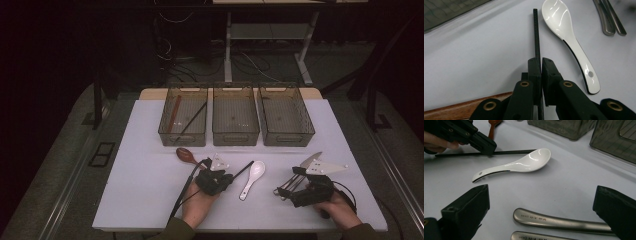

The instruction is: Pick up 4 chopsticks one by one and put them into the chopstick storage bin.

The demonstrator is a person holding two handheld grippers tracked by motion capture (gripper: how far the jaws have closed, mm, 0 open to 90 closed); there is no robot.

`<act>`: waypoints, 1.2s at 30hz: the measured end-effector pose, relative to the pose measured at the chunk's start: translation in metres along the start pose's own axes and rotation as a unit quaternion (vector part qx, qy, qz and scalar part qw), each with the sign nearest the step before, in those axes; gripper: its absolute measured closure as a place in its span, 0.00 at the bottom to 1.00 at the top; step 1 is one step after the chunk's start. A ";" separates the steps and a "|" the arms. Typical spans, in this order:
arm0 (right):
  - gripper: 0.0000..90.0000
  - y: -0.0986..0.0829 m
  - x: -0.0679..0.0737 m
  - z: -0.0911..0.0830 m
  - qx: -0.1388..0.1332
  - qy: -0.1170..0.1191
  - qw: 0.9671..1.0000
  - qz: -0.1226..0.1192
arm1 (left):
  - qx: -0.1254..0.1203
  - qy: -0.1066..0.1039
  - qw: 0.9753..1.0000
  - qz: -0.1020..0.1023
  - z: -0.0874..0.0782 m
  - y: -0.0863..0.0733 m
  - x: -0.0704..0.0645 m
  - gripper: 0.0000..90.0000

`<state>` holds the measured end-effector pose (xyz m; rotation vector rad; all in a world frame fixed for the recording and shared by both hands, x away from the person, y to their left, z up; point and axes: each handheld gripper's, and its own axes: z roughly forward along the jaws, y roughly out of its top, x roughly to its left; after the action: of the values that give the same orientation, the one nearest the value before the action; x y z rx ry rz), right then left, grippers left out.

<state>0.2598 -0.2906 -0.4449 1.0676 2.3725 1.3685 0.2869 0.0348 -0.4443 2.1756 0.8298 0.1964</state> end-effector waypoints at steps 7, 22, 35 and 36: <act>0.01 0.000 0.000 0.000 0.001 0.000 1.000 0.000 | -0.014 -0.007 1.000 -0.006 -0.010 0.004 0.004 0.95; 0.01 0.000 0.001 0.002 0.001 0.001 1.000 -0.002 | -0.038 -0.017 0.999 -0.010 -0.046 0.021 0.032 0.95; 0.01 0.000 0.002 0.001 0.001 0.002 1.000 0.000 | -0.049 -0.025 0.998 0.014 -0.071 0.048 0.053 0.95; 0.01 0.000 0.002 0.001 0.002 0.002 1.000 -0.002 | -0.049 -0.026 0.998 0.015 -0.073 0.051 0.055 0.95</act>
<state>0.2594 -0.2884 -0.4453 1.0609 2.3798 1.3673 0.3269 0.0896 -0.3649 2.0932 0.7445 0.1908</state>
